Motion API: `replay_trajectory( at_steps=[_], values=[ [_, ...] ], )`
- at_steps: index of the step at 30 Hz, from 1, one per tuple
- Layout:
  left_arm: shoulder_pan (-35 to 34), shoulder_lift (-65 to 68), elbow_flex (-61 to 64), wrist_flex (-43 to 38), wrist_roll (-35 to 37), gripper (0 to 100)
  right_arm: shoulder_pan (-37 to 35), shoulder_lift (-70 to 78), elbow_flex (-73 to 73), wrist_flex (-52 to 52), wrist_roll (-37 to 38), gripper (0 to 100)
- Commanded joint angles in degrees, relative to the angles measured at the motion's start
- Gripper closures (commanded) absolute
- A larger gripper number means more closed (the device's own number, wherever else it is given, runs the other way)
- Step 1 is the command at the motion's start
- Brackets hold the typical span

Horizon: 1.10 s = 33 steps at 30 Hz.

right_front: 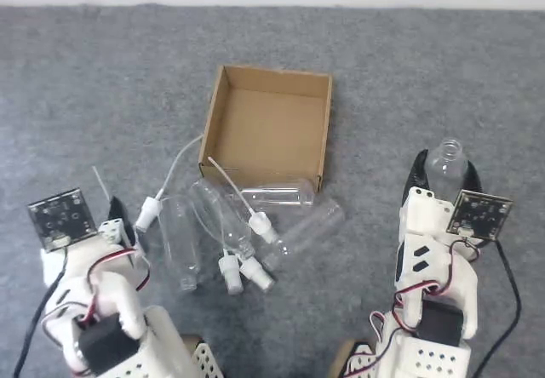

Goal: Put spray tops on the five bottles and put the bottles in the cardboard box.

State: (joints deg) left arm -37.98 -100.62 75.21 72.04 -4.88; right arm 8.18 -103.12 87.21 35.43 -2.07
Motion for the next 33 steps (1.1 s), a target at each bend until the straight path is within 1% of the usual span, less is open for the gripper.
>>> replay_trajectory(
  at_steps=[1, 4, 7, 12, 14, 19, 22, 27, 30, 33],
  values=[
    [-1.49, 8.26, -5.67, 0.26, -4.92, 79, -0.66, -0.92, -0.18, -1.89, 0.0, 91.6],
    [-1.49, 14.95, -7.78, 0.26, -7.47, 79, -0.66, -0.92, -0.18, -1.89, 0.0, 91.6],
    [-1.49, 19.87, -9.1, 0.35, -7.47, 79, -0.66, -0.92, -0.18, -1.89, 0.0, 91.6],
    [-1.32, 25.05, -7.96, 0.53, -7.65, 79, -0.75, -0.92, -0.18, -1.89, 0.0, 91.6],
    [-1.23, 27.69, -7.34, 0.62, -8.0, 79, -1.98, -0.92, -0.09, -1.89, 0.09, 91.6],
    [-1.58, 35.96, -9.36, 0.62, -13.8, 79, -2.59, -0.92, -0.09, -1.8, 0.09, 91.6],
    [-3.6, 40.44, -12.18, 0.62, -18.46, 79, -2.51, -0.92, -0.09, -1.8, 0.09, 91.6],
    [-7.21, 47.3, -17.89, 0.79, -32.0, 79, -2.68, -0.92, -0.09, -1.63, 0.09, 91.6],
    [-8.26, 51.87, -21.05, 2.55, -39.74, 79, -2.68, -0.92, -0.09, -1.63, 0.09, 91.6],
    [-8.7, 56.18, -24.31, 2.37, -45.45, 79, -2.68, -0.92, -0.09, -1.63, 0.09, 91.6]
  ],
)
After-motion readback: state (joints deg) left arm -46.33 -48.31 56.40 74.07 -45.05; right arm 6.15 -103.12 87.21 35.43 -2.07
